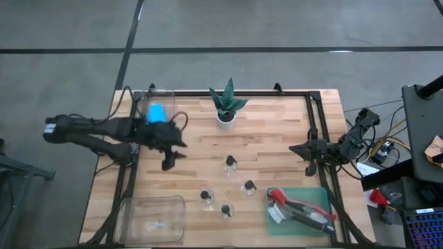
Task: Pick & Place Kitchen Sink Supplies
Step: Put the transparent spray bottle into the bottom transparent bin
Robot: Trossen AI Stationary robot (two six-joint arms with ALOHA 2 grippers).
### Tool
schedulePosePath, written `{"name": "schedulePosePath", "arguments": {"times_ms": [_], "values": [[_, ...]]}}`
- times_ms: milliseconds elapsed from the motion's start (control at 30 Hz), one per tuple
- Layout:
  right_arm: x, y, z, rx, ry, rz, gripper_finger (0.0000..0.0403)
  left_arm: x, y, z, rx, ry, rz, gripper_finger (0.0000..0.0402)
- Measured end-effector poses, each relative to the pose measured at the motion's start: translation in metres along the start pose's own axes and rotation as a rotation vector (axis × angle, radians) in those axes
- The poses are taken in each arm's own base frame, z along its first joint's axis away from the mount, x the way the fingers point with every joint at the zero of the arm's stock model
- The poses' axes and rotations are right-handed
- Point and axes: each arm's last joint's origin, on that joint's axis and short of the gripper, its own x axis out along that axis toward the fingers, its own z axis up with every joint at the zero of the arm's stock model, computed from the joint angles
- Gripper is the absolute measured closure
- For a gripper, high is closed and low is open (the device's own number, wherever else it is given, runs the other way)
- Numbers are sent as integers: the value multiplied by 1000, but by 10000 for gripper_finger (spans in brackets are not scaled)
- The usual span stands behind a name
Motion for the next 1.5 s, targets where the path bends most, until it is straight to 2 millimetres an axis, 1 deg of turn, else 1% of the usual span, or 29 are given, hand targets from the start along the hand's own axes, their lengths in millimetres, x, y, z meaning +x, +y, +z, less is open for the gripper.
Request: {"name": "schedulePosePath", "arguments": {"times_ms": [133, 233, 367, 567, 733, 867, 1000, 1200, 1300, 1500], "values": [[0, 0, 0, 0, 0, 0, 394, 2, -29, 2, 28, -69, -81, 195], [0, 0, 0, 0, 0, 0, 394, 9, -45, -1, 78, -58, -89, 195], [0, 0, 0, 0, 0, -1, 394, 20, -60, -3, 86, -40, -122, 195], [0, 0, 0, 0, 0, 0, 394, 41, -77, -4, 86, -8, -169, 195], [0, 0, 0, 0, 0, 0, 394, 57, -87, -11, 35, 68, -181, 195], [0, 0, 0, 0, 0, -1, 394, 65, -93, -12, 9, 68, -194, 192], [0, 0, 0, 0, 0, -1, 394, 68, -100, -12, -12, 52, -219, 180], [0, 0, 0, 0, 0, -1, 394, 63, -114, -9, -3, -23, -298, 158], [0, 0, 0, 0, 0, -1, 394, 62, -119, -11, 3, -24, -311, 154], [0, 0, 0, 0, 0, -1, 394, 72, -122, -14, 17, -12, -268, 154]]}}
